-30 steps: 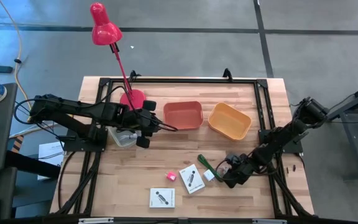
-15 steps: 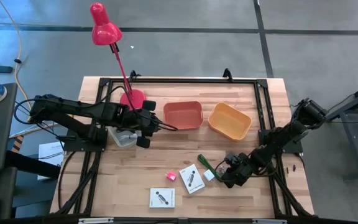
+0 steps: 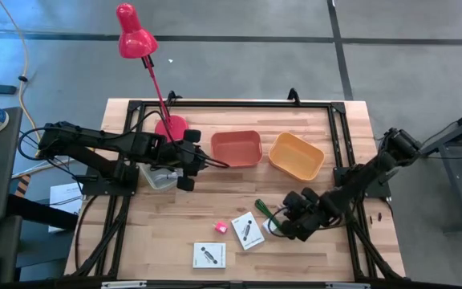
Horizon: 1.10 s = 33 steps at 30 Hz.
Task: Pick and place items into bin
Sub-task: Put the white charger cable into the gray bin
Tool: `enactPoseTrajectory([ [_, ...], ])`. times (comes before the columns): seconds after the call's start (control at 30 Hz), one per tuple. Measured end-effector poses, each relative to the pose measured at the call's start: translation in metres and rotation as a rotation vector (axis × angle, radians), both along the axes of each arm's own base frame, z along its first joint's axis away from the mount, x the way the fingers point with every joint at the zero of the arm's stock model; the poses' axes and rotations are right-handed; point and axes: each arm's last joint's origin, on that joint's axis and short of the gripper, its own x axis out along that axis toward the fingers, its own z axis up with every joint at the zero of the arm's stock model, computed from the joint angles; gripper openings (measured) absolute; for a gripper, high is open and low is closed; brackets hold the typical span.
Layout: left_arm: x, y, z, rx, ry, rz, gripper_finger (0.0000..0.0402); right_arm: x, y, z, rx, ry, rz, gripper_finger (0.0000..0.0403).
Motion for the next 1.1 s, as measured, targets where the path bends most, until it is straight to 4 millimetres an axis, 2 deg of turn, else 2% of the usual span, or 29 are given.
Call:
enactPoseTrajectory([
  [0.1,0.000,0.000,0.000,-0.003,-0.006,-0.003,0.0122,0.013,-0.006,0.010,-0.025,-0.031,0.026,0.0037],
  [0.23,0.000,-0.002,-0.001,-0.058,0.002,-0.052,0.0122,0.032,-0.017,0.025,-0.066,-0.078,0.073,0.0018],
  [0.43,-0.014,-0.009,-0.012,-0.166,0.183,-0.082,0.0122,0.062,-0.047,0.040,-0.110,-0.182,0.095,0.0026],
  [0.6,-0.024,-0.025,-0.015,-0.155,0.269,-0.067,0.0122,0.084,-0.071,0.046,-0.120,-0.283,0.116,0.0036],
  [0.83,-0.030,-0.055,-0.014,-0.112,0.243,-0.070,0.0122,0.119,-0.088,0.028,-0.037,-0.399,0.230,0.0014],
  [1.1,-0.041,-0.082,-0.014,-0.024,0.191,0.022,0.0122,0.146,-0.096,-0.008,0.033,-0.461,0.242,0.0044],
])
